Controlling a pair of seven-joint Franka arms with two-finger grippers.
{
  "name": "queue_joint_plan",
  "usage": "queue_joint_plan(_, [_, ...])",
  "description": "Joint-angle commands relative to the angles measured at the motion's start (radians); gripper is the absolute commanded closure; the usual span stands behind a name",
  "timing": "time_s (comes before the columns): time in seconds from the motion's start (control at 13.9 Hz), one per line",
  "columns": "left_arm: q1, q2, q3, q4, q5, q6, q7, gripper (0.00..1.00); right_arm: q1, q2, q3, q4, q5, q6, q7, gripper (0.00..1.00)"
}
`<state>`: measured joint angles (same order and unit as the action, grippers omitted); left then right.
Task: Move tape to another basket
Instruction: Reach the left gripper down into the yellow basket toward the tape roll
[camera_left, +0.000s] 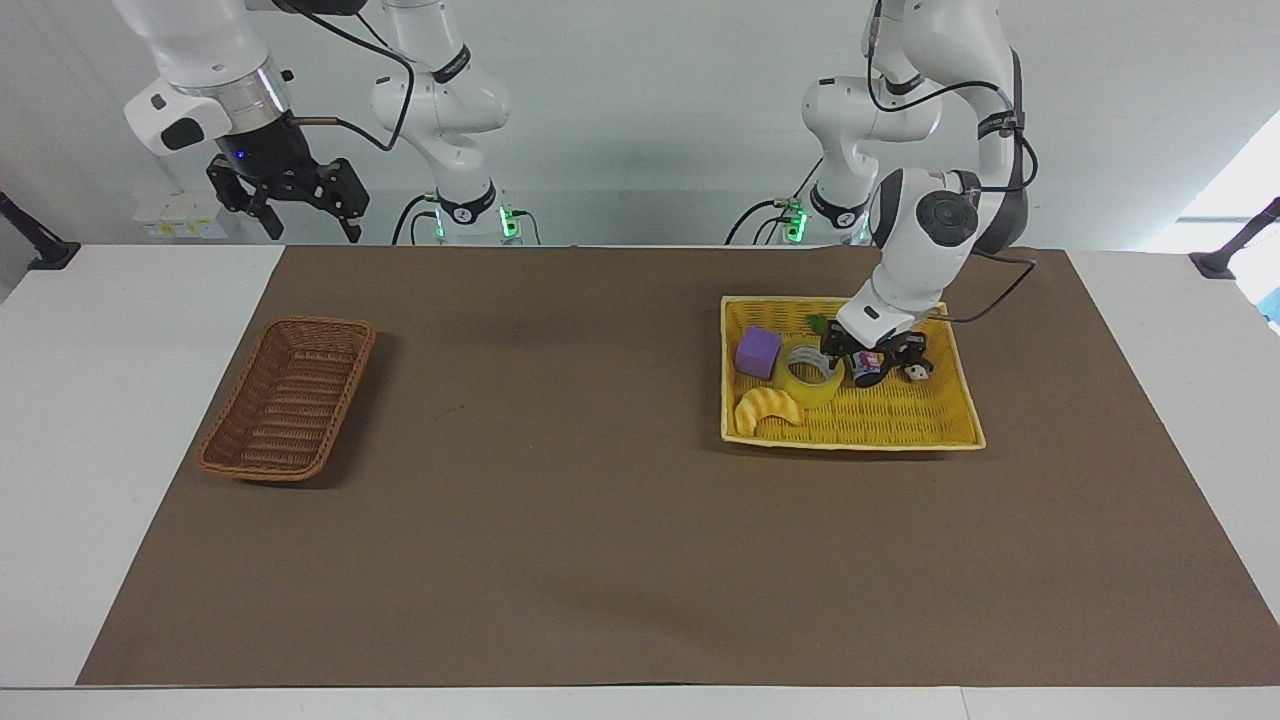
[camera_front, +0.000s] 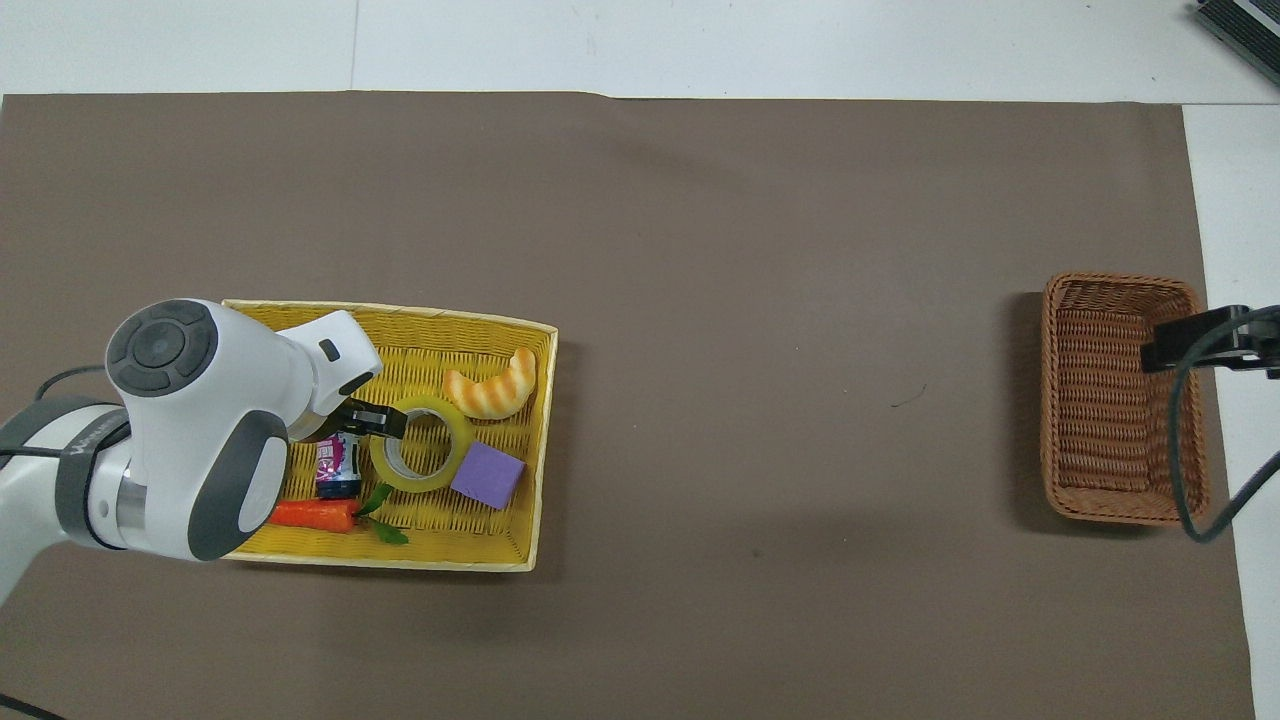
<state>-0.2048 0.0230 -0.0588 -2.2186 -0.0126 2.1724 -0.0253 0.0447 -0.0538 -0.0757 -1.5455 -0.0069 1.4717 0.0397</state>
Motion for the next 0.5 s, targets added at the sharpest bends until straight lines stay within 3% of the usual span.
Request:
queue_joint_plan(0.0, [-0.027,0.012,0.013,-0.045,-0.053,0.056,-0.025,0.16,-0.012,-0.026,0.008,-0.028,0.007,0.004,0.009,0.0])
queue_joint_plan(0.43, [-0.027,0.009,0.013,-0.095,-0.066,0.093,-0.034,0.26,-0.014,-0.028,0.007,-0.03,0.015,0.002,0.011,0.0])
